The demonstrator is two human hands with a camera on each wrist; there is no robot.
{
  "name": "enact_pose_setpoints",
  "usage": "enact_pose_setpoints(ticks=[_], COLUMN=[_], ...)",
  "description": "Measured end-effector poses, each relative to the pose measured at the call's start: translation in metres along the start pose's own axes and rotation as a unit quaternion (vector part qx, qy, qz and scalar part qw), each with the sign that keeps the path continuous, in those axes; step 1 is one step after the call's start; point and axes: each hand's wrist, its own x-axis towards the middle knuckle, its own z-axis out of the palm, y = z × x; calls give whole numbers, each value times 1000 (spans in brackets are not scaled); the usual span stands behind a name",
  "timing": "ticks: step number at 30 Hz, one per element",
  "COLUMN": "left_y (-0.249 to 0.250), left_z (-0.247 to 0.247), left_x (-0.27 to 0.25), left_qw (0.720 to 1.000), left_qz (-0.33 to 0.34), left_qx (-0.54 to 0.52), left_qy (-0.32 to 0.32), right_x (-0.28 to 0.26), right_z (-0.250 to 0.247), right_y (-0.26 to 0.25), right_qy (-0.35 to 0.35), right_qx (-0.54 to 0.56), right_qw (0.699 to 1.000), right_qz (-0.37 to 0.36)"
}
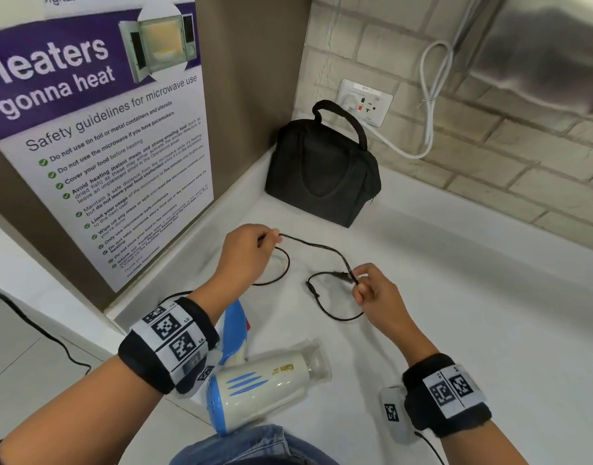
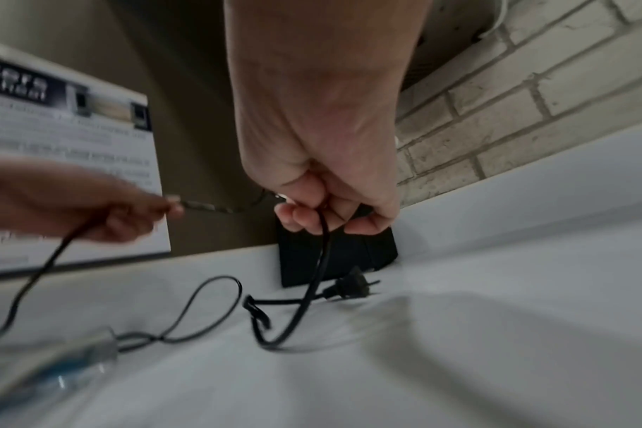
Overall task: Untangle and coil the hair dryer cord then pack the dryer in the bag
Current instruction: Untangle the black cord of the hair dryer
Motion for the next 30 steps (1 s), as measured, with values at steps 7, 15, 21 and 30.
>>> enact_pose_setpoints(ticks=[7, 15, 21, 30], left_y=[12, 7, 17, 8], left_z=[-1, 14, 4, -10], left_x=[-6, -20, -21, -16], left_qw=[997, 991, 990, 990], left_qz=[67, 106, 112, 46], left_qx=[3, 21, 3, -125], left_qy=[-26, -82, -89, -37], right_x=[13, 7, 15, 32], right_z=[8, 6, 16, 12], right_y=[0, -72, -68, -41], right_qy=[-27, 25, 58, 40], right_qx=[-62, -124, -135, -136], right_qw=[995, 987, 978, 988], right_qz=[75, -100, -148, -67])
